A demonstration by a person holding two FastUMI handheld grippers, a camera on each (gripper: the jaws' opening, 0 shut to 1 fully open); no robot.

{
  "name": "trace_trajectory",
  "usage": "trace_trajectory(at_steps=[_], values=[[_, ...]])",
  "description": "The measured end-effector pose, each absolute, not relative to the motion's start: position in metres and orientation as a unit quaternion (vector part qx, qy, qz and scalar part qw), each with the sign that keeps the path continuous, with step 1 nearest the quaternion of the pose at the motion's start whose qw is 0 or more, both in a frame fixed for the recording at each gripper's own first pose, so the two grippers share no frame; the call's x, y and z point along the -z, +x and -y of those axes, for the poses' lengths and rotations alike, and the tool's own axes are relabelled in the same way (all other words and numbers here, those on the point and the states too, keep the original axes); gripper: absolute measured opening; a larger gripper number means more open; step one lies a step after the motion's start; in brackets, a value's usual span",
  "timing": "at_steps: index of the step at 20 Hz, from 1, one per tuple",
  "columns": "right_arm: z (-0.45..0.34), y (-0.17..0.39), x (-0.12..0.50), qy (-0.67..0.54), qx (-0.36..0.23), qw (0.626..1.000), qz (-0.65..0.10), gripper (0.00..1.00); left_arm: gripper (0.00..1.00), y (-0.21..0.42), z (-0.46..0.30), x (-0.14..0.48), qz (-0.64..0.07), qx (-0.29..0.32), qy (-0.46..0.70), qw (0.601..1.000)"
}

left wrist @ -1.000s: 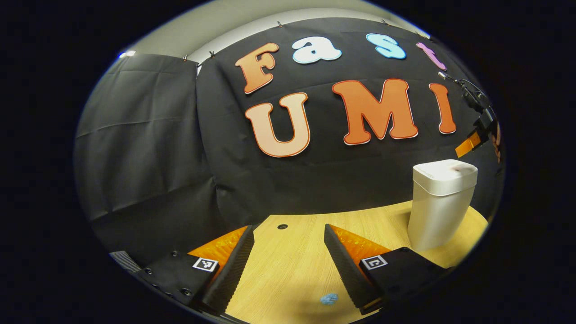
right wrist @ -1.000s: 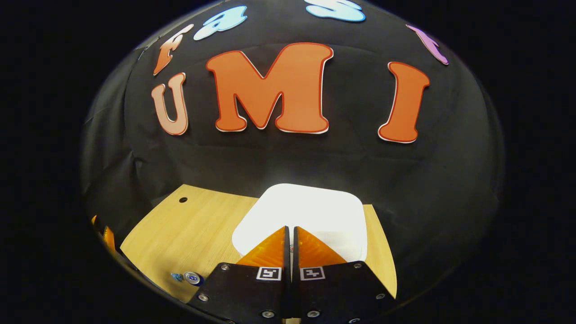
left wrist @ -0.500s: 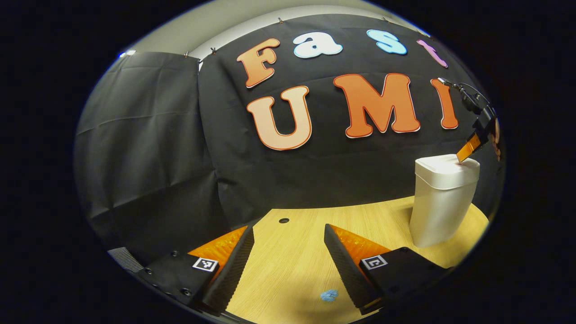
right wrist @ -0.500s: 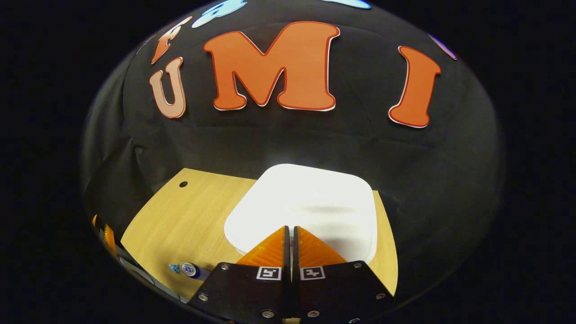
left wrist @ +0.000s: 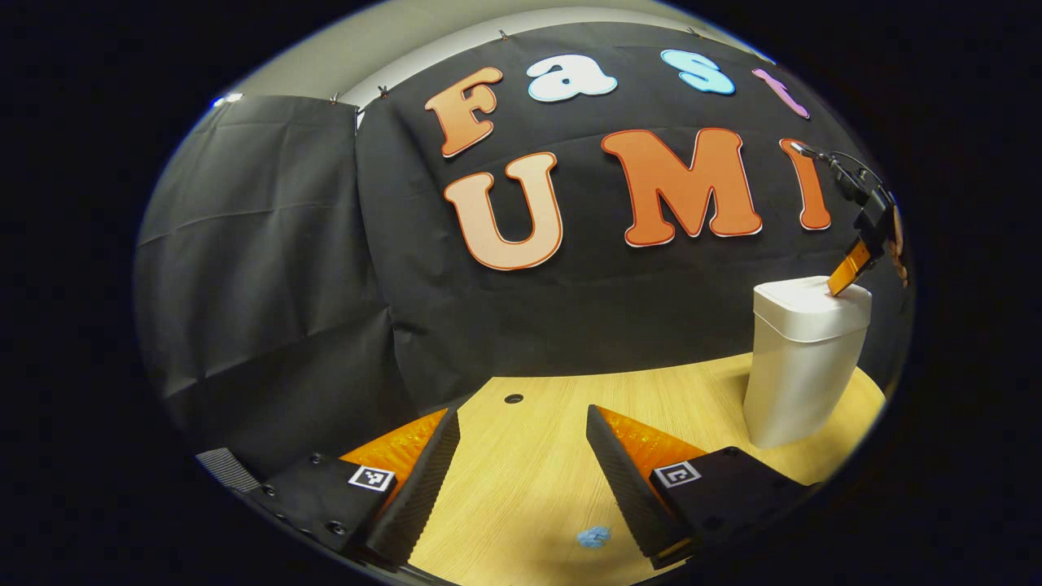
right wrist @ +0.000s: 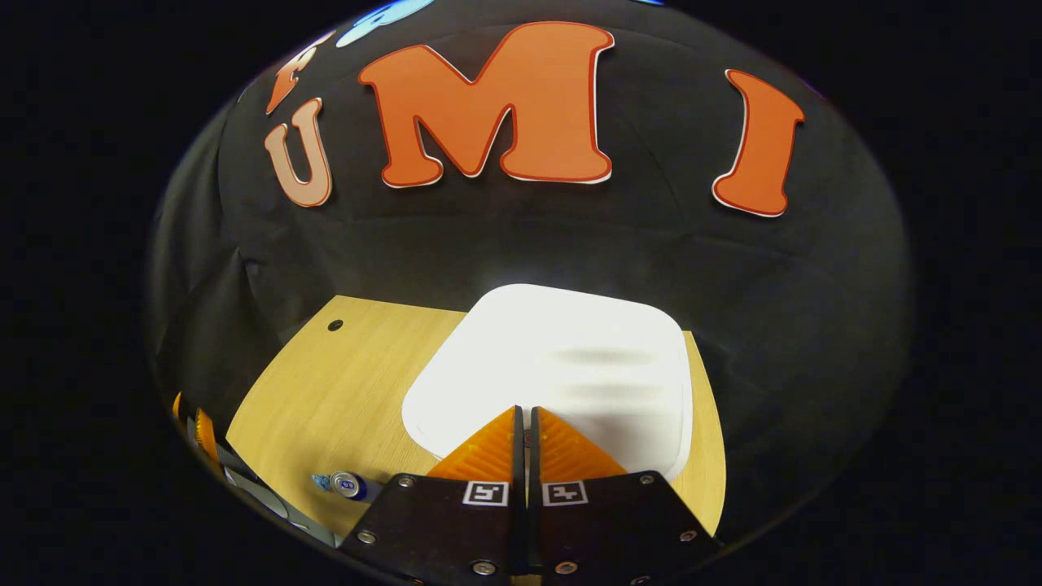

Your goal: Press the lid of the desktop garbage bin to open it, pick up the crumpled paper on the desktop and throw it into the bin, then pick up the pop can on the desktop and drop it into the bin, and finally close the garbage bin lid.

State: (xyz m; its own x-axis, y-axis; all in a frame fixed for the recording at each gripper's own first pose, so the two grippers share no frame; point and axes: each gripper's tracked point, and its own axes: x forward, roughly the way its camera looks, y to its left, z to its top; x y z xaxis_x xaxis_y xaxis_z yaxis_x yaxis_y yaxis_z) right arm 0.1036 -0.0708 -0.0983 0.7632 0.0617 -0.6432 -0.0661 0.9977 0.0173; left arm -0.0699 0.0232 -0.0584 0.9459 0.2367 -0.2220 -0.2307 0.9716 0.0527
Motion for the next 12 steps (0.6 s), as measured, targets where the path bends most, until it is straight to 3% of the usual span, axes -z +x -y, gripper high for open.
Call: trace_trajectory(at_steps=[6,12], values=[[0.068,0.104,0.096,0.022,-0.048,0.938,-0.343,0.01,1.0,-0.071,-0.02,0.052,-0.107,-0.106,0.026,0.988],[0.069,0.109,0.069,0.012,-0.046,0.957,-0.287,0.01,1.0,-0.072,-0.019,0.048,-0.099,-0.103,0.039,0.989]])
